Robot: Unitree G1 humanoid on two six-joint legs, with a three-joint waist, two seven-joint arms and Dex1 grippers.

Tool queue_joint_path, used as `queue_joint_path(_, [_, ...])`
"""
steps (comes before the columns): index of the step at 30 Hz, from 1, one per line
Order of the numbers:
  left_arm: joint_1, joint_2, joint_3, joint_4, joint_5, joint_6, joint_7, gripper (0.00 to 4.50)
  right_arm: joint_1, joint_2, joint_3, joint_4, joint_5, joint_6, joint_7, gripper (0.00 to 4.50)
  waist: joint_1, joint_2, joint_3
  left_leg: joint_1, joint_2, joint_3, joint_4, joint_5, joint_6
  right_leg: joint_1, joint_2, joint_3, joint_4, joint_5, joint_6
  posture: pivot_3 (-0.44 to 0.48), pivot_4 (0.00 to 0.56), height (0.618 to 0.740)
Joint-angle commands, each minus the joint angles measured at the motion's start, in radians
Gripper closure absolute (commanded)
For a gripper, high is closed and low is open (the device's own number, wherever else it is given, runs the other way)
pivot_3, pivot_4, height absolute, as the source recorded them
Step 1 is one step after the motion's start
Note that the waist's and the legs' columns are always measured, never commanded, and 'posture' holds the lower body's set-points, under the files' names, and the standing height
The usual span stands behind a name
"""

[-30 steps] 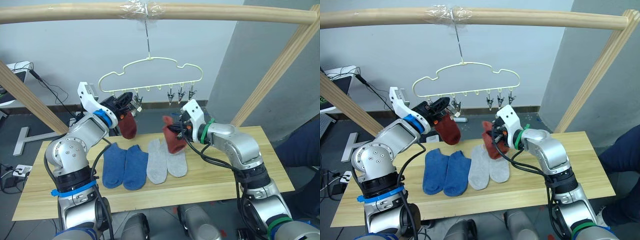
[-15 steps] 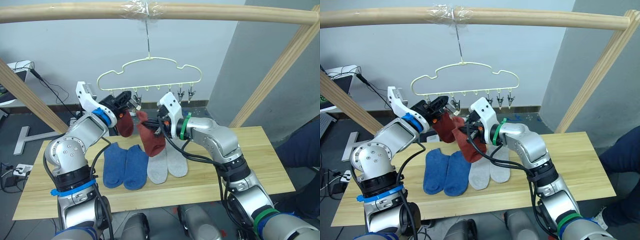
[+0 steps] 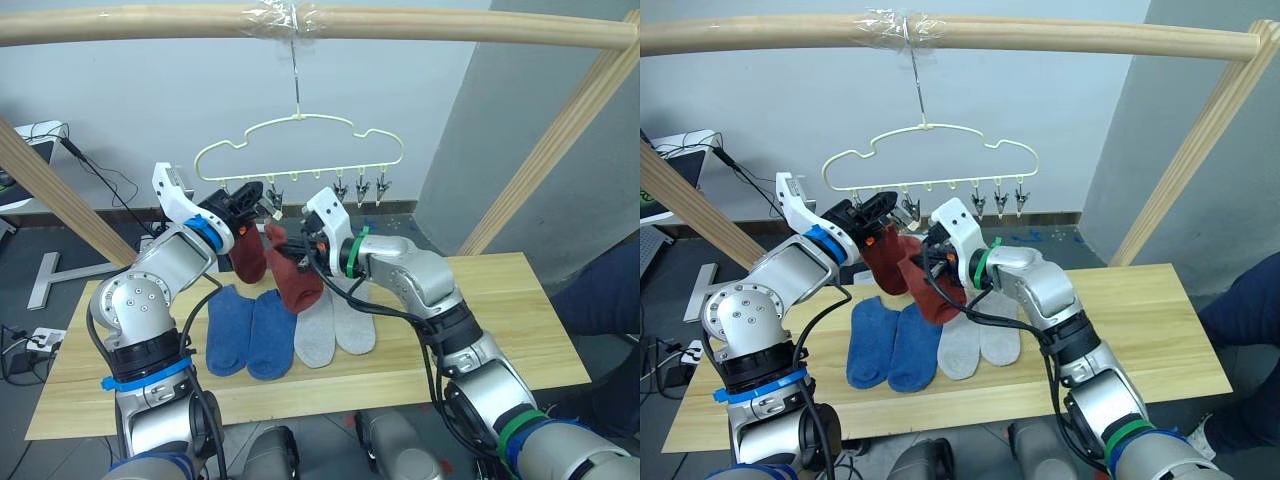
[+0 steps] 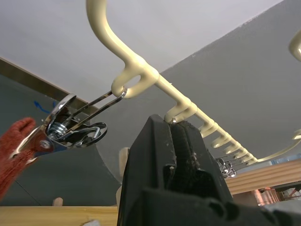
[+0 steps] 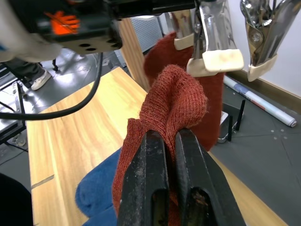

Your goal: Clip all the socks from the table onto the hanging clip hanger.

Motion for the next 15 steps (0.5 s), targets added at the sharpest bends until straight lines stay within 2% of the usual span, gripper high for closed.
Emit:
queue_joint_path(1, [-0.024, 0.016, -0.002, -0.038, -0.031, -0.005, -0.002, 4.50, -0.046, 0.015, -0.021, 0.018, -0.006, -0.049, -0.002, 4.46, 0.001, 0.000, 0.000, 0.000, 0.000, 0.000, 0.000, 0.000, 0.000, 0.000, 0.000, 0.000, 0.000, 0.000, 0.000, -0.266, 0.208, 0.740])
queue_joint_path(15, [-0.005, 0.015, -0.011, -0.049, -0.028, -0.010, -0.005, 4.50, -0.094, 0.020, -0.051, 0.088, -0.012, -0.098, -0.010, 4.46, 0.018, 0.000, 0.000, 0.000, 0.000, 0.000, 0.000, 0.000, 0.000, 0.000, 0.000, 0.000, 0.000, 0.000, 0.000, -0.259, 0.197, 0.740])
